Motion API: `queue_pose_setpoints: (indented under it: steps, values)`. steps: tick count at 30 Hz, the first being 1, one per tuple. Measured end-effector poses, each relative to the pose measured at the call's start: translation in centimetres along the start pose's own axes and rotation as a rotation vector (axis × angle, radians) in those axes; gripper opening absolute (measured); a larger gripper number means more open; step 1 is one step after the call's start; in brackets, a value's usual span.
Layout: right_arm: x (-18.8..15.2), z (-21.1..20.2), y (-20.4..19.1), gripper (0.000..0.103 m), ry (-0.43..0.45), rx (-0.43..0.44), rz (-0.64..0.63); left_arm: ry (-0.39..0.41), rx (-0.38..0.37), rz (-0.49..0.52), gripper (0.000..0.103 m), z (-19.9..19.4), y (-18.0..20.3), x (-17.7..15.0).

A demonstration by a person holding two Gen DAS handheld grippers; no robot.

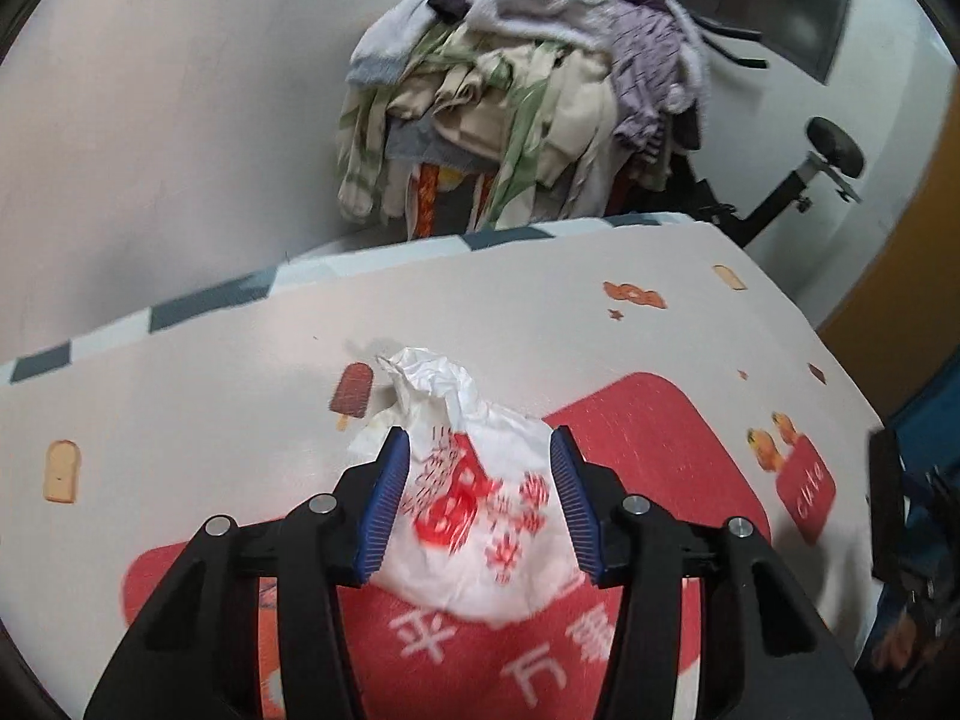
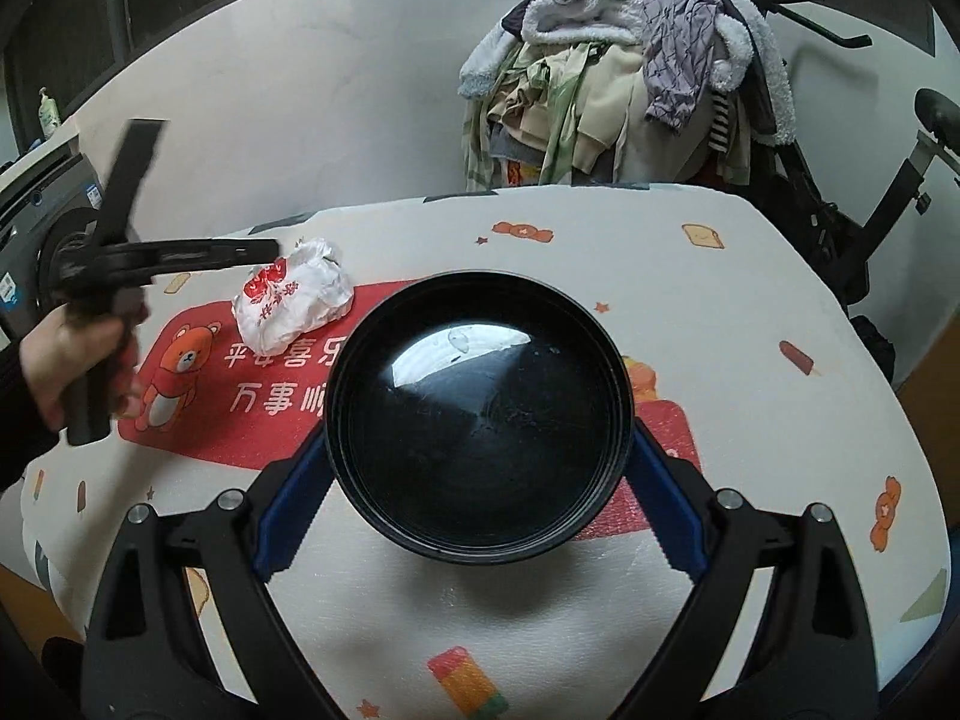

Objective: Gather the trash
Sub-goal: 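Grasp the white-red plastic bag with the left tool, then carry the bag and lid over the bin and open the left tool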

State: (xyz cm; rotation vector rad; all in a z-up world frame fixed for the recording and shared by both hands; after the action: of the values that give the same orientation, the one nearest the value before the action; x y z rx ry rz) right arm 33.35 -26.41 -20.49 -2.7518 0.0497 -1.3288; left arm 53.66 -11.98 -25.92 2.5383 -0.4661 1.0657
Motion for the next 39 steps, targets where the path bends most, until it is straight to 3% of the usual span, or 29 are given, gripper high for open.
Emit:
queue_pose_setpoints:
  steps: [1,2,3,5,11,20,30,35,39]
  values:
    - [-0.1,-0.1,0.0,0.091,0.0,0.002,0.002,-0.027,0.011,-0.003,0.037,0.7,0.0,-0.3]
    - [-0.2,-0.1,0.0,0.091,-0.001,0.003,0.003,-0.056,0.028,0.0,0.02,1.1,0.0,-0.8]
    - [-0.4,-0.2,0.1,0.091,-0.003,0.003,0.006,-0.102,0.048,0.008,0.01,1.8,0.0,-1.5]
    - [-0.6,-0.4,0.2,0.091,-0.005,0.006,0.013,-0.085,0.054,0.022,0.007,1.4,0.3,-1.9]
    - [-0.7,-2.3,-0.6,0.091,0.022,0.027,0.013,-0.053,-0.012,0.012,0.007,-3.5,1.6,-3.7]
    - [-1.9,-7.0,-4.7,0.091,0.046,0.085,-0.011,0.005,-0.06,0.049,0.007,-15.7,4.9,-9.3]
    - [-5.9,-12.0,-9.3,0.091,0.033,0.146,-0.042,0.071,-0.006,0.041,0.007,-28.0,7.6,-19.0]
    - [-7.9,-15.0,-10.9,0.091,0.05,0.168,-0.054,0.081,-0.044,0.009,0.007,-31.6,9.7,-23.8]
    - [-10.2,-16.9,-11.7,0.091,0.062,0.178,-0.079,0.051,-0.067,0.053,0.007,-32.5,12.2,-28.1]
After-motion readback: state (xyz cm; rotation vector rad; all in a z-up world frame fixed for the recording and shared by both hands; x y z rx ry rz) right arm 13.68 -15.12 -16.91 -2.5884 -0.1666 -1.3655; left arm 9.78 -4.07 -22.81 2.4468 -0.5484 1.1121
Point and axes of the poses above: each gripper's, at about its wrist camera, not at the fingertips, and z roughly the way its jaws point, y to its right, x to its top, the point moved 9 cm from there along z, roughly the way its jaws point, and after that the axes turned 10 degrees about y, right-handed, at the moved point
